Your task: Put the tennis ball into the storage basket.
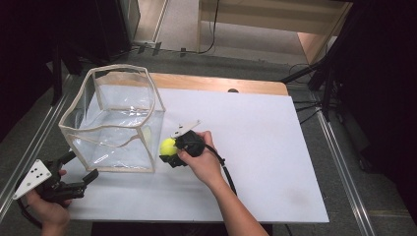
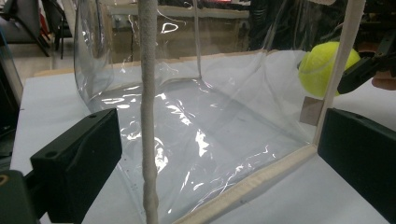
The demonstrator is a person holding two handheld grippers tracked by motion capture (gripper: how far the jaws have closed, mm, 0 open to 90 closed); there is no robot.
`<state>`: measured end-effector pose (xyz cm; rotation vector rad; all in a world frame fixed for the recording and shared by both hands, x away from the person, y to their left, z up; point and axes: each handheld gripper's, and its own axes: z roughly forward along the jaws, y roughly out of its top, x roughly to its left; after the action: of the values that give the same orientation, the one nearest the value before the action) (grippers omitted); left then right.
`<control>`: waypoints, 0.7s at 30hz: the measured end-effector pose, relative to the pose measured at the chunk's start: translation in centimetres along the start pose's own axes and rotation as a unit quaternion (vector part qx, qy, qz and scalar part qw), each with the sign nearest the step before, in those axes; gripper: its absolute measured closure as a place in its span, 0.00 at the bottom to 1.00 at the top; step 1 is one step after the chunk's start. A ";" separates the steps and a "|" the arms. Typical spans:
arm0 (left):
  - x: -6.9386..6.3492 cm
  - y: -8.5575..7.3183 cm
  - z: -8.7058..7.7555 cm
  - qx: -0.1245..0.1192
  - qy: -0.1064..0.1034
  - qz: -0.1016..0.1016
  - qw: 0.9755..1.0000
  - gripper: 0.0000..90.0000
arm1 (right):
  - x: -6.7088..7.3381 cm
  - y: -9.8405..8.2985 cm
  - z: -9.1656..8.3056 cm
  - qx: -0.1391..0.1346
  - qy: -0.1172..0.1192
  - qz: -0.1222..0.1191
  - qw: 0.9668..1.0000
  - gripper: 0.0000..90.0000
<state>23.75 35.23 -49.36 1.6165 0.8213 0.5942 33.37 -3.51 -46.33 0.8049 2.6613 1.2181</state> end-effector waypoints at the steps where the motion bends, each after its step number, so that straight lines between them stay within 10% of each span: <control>1: 0.0 0.0 0.0 0.000 0.000 0.001 1.000 0.00 | 0.0 0.0 0.0 0.000 0.000 0.000 1.000 0.27; 21: 0.0 0.0 0.0 0.000 0.000 0.000 1.000 0.00 | -0.1 2.1 -2.1 -0.013 0.003 -0.008 1.000 0.27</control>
<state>23.75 35.26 -49.36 1.6170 0.8213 0.5949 33.68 -3.86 -43.39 0.7766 2.6448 1.2510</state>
